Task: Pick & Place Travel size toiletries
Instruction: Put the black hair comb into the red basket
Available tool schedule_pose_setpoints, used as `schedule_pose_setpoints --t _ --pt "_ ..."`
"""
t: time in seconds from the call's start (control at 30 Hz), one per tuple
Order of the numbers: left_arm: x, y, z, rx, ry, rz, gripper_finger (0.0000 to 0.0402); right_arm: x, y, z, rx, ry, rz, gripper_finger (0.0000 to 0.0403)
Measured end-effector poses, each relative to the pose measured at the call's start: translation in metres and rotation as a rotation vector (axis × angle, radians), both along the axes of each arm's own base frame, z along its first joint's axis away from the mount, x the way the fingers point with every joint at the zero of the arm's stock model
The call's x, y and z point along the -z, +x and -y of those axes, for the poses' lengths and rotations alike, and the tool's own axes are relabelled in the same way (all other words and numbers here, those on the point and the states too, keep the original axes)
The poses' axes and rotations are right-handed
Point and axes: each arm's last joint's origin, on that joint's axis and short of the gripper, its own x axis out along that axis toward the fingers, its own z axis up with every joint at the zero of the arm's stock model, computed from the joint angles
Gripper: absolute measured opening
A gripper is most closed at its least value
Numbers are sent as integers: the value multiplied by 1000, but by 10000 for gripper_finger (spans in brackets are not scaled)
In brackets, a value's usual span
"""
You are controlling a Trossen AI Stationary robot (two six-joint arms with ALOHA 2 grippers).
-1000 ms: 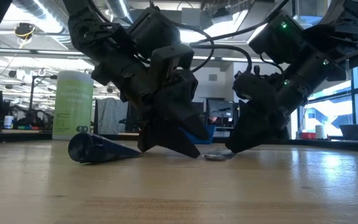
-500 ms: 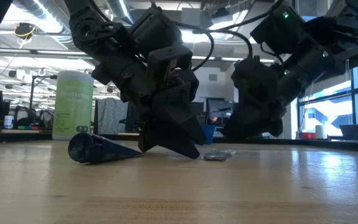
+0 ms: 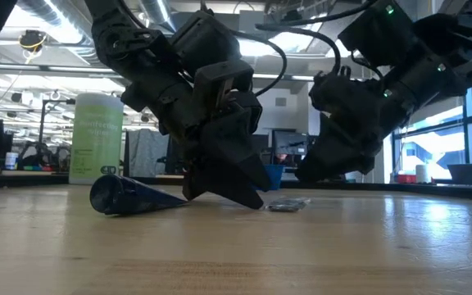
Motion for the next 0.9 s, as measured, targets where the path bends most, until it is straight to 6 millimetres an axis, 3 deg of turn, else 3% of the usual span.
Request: schedule_pose_setpoints --t 0.27,0.63,0.9 --pt "0 0 0 5 6 3 145 14 2 0 14 -34 -58 137" --pt "0 0 0 11 13 7 145 24 39 -3 -5 -84 -128 136" --pt "-1 1 0 13 21 32 145 23 44 -4 -19 -80 -139 111"
